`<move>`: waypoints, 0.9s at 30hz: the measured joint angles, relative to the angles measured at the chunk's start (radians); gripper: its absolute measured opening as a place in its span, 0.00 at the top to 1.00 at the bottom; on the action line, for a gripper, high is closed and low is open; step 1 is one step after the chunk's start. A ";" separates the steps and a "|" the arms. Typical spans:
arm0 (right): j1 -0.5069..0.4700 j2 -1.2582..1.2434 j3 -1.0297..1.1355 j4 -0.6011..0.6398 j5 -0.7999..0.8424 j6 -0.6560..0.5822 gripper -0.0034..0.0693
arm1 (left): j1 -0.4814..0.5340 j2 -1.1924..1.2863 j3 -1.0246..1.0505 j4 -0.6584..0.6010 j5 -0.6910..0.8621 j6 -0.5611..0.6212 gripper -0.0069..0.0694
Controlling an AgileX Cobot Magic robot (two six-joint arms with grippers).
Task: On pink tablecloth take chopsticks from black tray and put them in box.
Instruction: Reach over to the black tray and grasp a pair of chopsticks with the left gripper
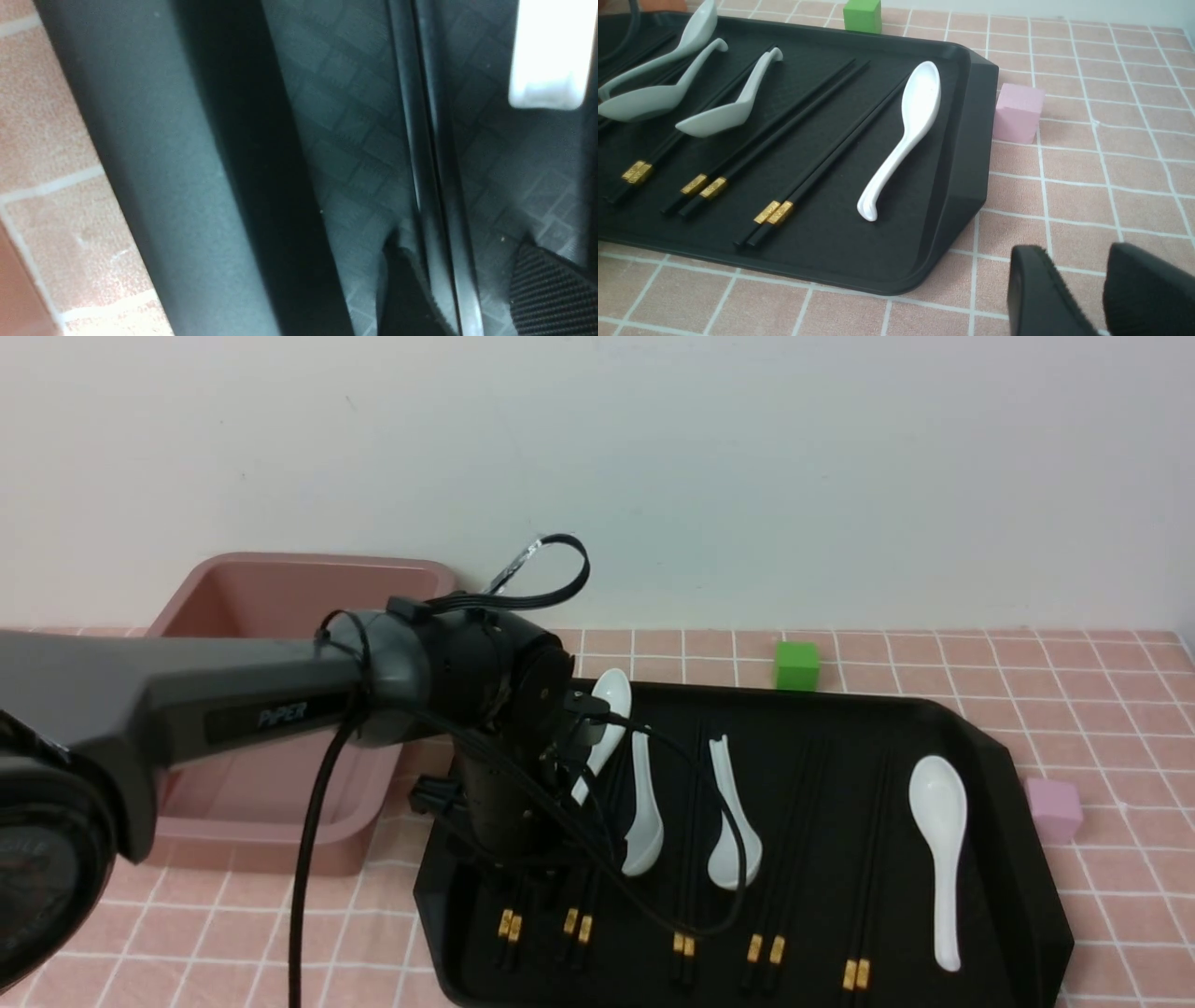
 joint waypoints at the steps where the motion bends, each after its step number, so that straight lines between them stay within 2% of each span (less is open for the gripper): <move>1: 0.000 0.000 0.000 0.000 0.000 0.000 0.62 | 0.000 0.001 -0.001 0.001 0.002 0.000 0.46; 5: 0.000 0.000 0.000 0.000 0.000 0.000 0.62 | 0.000 0.005 -0.007 0.001 0.009 0.000 0.46; 8: 0.000 0.000 0.000 0.000 0.000 0.000 0.62 | 0.000 0.006 -0.007 0.001 0.009 -0.002 0.50; 14: 0.000 0.000 0.000 0.000 0.000 0.000 0.62 | -0.001 0.006 -0.007 -0.014 0.008 -0.055 0.67; 18: 0.000 0.000 0.000 0.000 0.000 0.000 0.62 | -0.001 0.006 -0.007 -0.014 0.007 -0.073 0.74; 27: 0.000 0.000 0.000 0.000 0.000 0.000 0.62 | -0.001 0.005 -0.007 -0.007 0.007 -0.104 0.74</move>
